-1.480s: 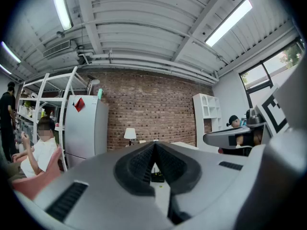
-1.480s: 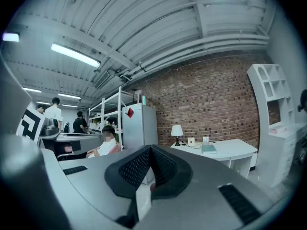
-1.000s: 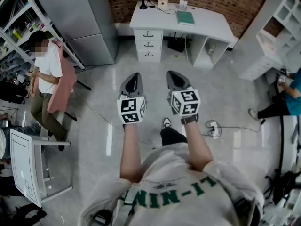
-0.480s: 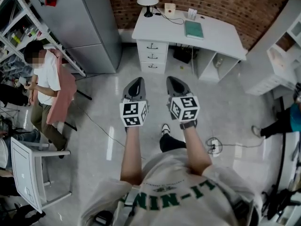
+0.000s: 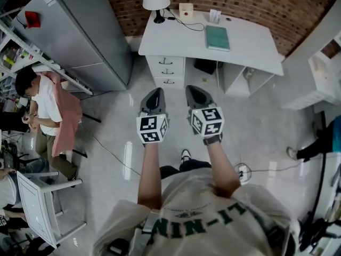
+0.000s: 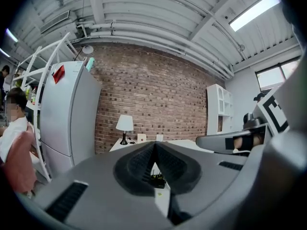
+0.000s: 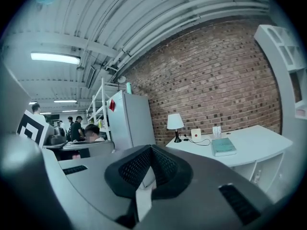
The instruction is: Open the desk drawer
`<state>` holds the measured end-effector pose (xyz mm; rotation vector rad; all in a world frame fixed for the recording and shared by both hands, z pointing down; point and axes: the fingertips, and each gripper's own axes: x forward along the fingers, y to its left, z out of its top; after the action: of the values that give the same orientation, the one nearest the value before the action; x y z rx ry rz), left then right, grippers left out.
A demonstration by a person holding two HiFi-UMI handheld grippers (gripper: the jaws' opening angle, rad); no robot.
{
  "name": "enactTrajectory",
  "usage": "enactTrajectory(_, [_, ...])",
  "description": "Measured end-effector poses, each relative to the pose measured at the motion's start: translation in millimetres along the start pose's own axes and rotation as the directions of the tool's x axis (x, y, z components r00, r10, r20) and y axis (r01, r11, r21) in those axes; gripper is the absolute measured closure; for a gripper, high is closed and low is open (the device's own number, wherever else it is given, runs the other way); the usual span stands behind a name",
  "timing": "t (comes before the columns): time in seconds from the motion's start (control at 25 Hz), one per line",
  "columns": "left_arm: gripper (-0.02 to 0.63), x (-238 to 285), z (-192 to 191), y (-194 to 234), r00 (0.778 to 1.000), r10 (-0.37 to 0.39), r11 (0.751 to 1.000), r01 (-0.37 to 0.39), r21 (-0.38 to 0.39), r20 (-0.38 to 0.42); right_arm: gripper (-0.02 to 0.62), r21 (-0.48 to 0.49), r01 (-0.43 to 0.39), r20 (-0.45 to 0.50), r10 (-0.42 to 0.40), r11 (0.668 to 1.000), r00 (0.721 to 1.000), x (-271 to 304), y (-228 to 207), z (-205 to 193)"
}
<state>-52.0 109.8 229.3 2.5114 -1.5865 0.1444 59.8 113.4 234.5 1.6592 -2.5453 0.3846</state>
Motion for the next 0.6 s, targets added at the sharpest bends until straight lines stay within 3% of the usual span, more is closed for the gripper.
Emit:
enactTrajectory(0.24, [0.611,44.4,-17.5,14.4,0.999,0.025,1.000,-0.025,-0.005,-0.046,0.601,0.038,0.000,-0.031,0.001,0.999,1.000,36.6,-31.6,-11.0])
enactTrajectory(0.6, [0.594,133.8,-74.3,56.6,0.992,-0.032,0.998,0.025,-0.062,-0.122,0.601,0.044,0.008,-0.079,-0.004,0.999,0.997,116.3,-61.8,-40.6])
